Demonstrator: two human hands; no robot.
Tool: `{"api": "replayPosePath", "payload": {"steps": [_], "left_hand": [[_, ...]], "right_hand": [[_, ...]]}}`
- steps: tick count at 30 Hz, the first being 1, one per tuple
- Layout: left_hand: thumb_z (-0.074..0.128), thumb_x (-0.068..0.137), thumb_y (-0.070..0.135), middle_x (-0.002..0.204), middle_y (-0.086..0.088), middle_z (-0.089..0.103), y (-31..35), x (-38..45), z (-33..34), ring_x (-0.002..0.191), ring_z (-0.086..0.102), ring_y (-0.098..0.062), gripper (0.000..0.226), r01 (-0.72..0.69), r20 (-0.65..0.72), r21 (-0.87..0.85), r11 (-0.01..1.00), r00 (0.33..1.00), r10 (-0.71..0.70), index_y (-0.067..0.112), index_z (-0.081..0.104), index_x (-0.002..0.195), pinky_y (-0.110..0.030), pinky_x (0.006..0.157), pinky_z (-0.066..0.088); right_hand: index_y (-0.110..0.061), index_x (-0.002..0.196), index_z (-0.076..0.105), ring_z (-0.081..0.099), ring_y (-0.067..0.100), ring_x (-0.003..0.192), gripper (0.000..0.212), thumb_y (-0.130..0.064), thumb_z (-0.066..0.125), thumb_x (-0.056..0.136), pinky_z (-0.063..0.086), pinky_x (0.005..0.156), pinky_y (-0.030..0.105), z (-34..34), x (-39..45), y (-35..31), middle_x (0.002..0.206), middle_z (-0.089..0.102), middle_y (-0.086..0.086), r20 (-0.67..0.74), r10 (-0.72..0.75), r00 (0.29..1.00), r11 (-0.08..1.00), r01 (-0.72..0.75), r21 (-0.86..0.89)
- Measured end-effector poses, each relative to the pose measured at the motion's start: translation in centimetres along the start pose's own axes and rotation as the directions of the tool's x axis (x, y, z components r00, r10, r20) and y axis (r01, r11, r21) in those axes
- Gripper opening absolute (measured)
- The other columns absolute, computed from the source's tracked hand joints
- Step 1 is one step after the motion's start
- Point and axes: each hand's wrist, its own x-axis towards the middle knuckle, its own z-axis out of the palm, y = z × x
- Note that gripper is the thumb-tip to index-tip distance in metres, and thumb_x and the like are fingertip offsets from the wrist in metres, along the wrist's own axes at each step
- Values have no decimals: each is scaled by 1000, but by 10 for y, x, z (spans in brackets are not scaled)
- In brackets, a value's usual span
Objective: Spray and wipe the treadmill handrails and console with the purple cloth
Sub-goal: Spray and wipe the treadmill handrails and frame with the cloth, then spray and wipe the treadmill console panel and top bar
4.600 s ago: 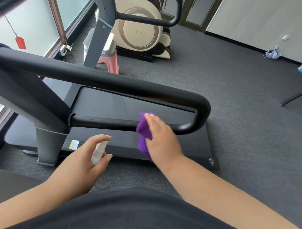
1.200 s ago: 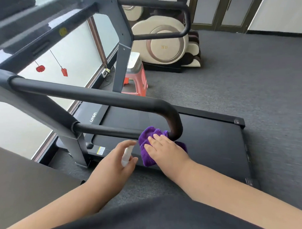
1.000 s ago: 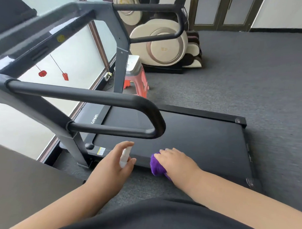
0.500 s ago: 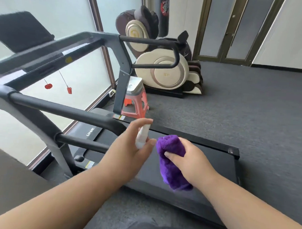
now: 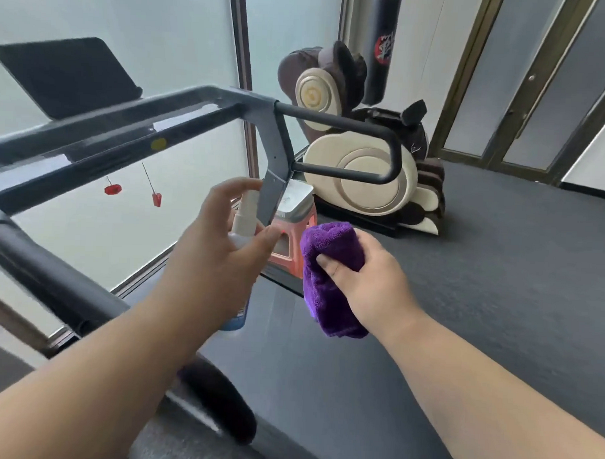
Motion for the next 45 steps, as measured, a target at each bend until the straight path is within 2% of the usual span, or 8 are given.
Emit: {"api": "replayPosePath", "payload": {"steps": [6,14,20,27,30,35,41,45], "left_hand": [[62,85,48,87,22,64,-16,36,26,66,65,-5,40,62,4,70,996,998,-62,68,38,110,-15,45,43],[64,89,42,87,20,64,-15,123,58,61,64,-7,43,109,-51,225,968,994,-100,68,39,112,-32,49,55],[64,88,45,95,34,58,-28,166,92,63,65,-5,44,278,-214,337,899,953,-215,68,38,115,-19,42,49],[67,90,32,77,4,64,10,200,167,51,61,-20,45,520,-360,106,847,815,-455,61,45,117,-38,48,53],[65,90,34,76,6,65,36,216,185,48,56,-13,46,527,-344,79,846,811,-473,58,44,122,-33,47,51],[65,86,46,101,28,65,69,233,179,80,67,1,47,534,-401,104,839,795,-456,59,41,124,-31,70,52],[68,79,55,124,18,61,74,248,167,116,59,-6,57,508,-511,0,862,740,-436,51,41,130,-44,101,47],[70,78,51,113,13,65,54,257,147,103,63,-8,55,543,-576,2,840,687,-443,60,40,123,-40,92,52]], "right_hand": [[-53,116,56,58,-14,97,41,-54,73,79,42,79,11,0,55,7,104,65,-33,47,-22,999,998,19,60],[-45,123,55,60,0,104,48,-54,72,80,50,95,32,23,173,-8,107,65,-24,241,-147,959,984,117,134],[-51,119,52,59,-6,99,44,-59,70,80,48,91,27,16,275,18,104,64,-32,355,-214,910,966,145,212],[-49,116,56,57,-15,95,39,-50,73,81,44,81,16,-45,340,19,102,59,-40,552,-192,811,955,26,295],[-54,108,56,57,-14,95,33,-53,72,79,43,79,17,-72,354,1,102,60,-38,619,-210,757,960,39,279],[-56,110,54,60,-9,92,34,-55,70,79,48,82,25,-86,369,-32,102,64,-32,705,-194,682,964,1,265],[-49,110,58,62,-8,90,29,-48,69,83,47,77,24,-64,380,-61,98,68,-27,794,-234,560,960,2,281],[-49,103,59,62,-9,86,20,-41,67,88,45,71,19,-27,384,-69,93,68,-27,835,-240,496,964,21,265]]}}
